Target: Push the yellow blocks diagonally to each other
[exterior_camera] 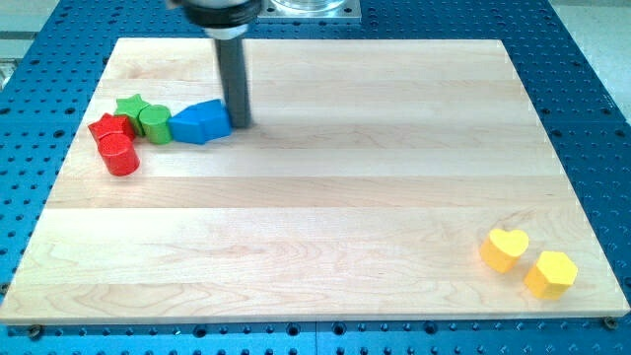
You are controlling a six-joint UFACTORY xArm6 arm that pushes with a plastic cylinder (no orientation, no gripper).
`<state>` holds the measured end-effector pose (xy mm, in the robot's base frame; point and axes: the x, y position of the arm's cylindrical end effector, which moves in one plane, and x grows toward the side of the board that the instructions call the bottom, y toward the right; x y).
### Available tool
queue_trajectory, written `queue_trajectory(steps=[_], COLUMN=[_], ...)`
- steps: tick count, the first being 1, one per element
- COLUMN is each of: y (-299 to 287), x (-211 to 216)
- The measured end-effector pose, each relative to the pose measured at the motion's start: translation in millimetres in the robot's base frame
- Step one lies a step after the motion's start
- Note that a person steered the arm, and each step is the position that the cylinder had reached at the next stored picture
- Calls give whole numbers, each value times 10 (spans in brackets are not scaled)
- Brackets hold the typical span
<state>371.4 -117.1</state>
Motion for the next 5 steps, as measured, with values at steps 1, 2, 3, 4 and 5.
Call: queue_trajectory(steps=[1, 2, 3, 4, 5], y=[-318, -126, 718, 1722, 2909], x=[401, 913, 1546, 1237, 958])
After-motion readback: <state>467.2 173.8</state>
